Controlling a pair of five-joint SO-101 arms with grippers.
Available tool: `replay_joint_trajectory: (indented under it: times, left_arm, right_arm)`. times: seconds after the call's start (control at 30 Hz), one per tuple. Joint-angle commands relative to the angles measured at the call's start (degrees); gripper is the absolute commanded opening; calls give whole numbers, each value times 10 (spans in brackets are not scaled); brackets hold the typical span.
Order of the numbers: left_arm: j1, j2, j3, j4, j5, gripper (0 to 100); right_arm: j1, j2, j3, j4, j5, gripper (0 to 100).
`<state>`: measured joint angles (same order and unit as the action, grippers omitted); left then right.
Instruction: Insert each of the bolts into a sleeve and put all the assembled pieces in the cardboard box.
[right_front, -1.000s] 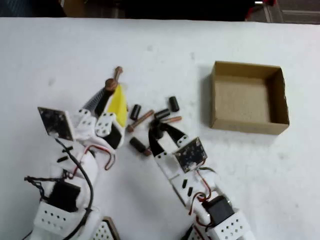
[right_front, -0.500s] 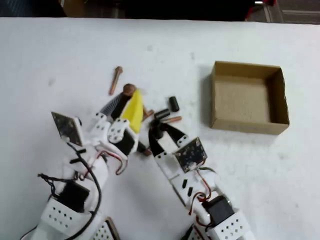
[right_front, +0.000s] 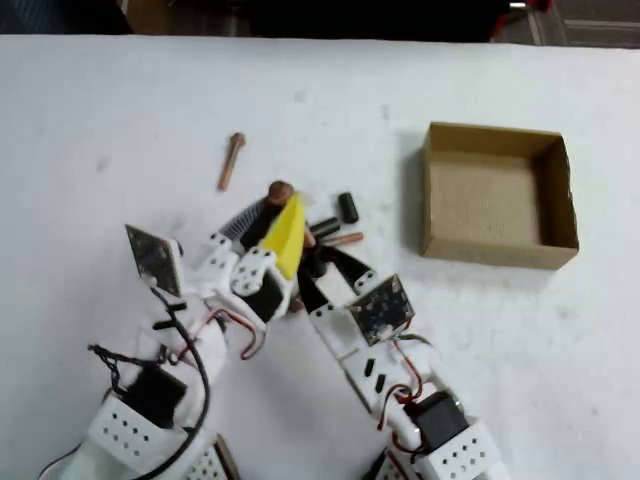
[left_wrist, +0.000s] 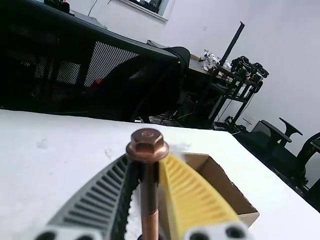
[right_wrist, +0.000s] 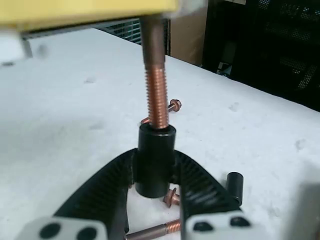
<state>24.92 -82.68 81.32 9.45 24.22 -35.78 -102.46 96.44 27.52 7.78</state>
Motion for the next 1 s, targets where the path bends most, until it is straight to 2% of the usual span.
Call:
replay_joint_trajectory:
  times: [0.0,0.17,0.43,0.63,0.97]
  left_arm:
    - [12,-13,-6,-3,6,24]
    - [14,-13,-7,19,6,24]
    - [15,-13,-7,52,7,24]
    - [49,-13,-6,80,7,24]
    - [54,-13,48,78,3,24]
  right_arm:
    - [-4,-6,4,-4,10,17]
    - [-4,-6,4,-4,68,17]
    - [-2,-6,4,-4,67,17]
    - [-1,-6,4,-3,67,17]
    - [29,-6,4,-3,67,17]
